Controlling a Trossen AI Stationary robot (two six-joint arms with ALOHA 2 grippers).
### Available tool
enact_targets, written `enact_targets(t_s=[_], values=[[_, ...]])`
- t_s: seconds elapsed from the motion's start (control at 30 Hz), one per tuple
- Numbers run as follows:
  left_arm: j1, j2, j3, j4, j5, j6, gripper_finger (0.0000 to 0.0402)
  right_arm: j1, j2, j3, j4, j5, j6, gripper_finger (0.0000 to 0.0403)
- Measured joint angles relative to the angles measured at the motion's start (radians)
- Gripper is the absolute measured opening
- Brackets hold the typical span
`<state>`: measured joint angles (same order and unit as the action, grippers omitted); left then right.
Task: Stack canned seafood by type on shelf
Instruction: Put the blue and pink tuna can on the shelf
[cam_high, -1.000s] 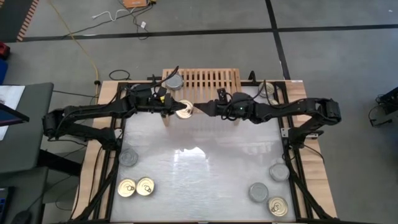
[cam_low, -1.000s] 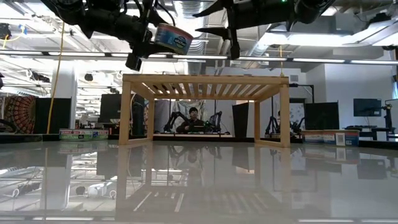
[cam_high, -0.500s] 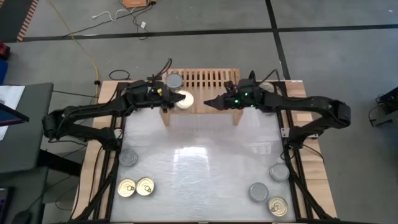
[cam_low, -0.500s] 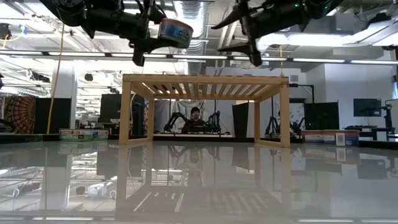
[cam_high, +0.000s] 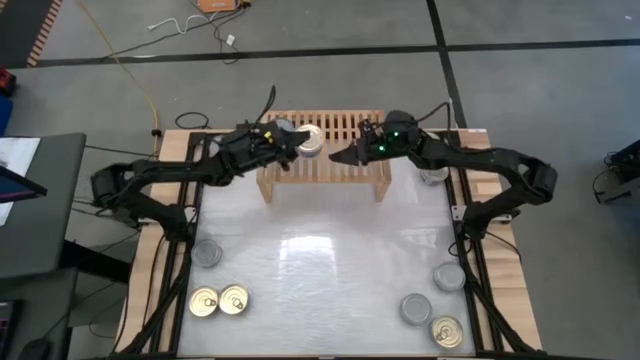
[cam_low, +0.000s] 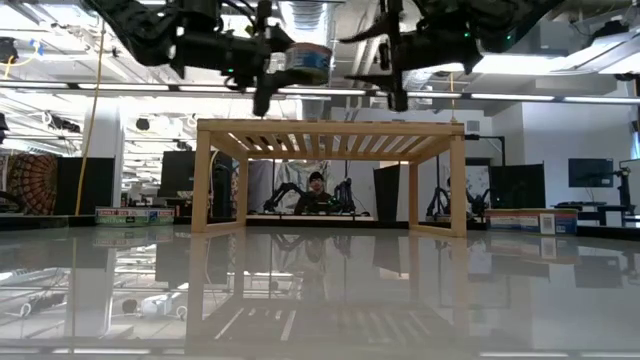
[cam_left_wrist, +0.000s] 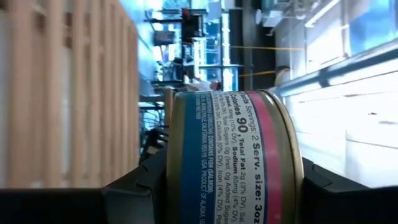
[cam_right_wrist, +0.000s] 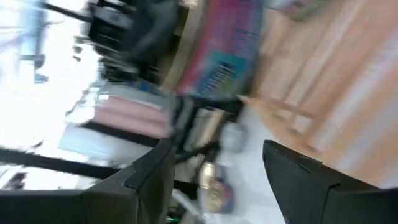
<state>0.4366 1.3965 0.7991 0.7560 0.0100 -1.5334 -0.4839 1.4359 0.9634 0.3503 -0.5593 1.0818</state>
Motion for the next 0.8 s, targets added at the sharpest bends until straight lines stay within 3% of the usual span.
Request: enact_targets(t_s=[0.17,0.8], values=[[-0.005,0.056,0.058,0.021,0.004,0.01,0.0194,-0.011,0.008,0.0,0.109,-0.003,0.043,0.0265],[-0.016,0.061,0.069,0.02,0.0,0.018,0.0194,-0.009,0.004,0.0,0.094,-0.013,0.085,0.0265]])
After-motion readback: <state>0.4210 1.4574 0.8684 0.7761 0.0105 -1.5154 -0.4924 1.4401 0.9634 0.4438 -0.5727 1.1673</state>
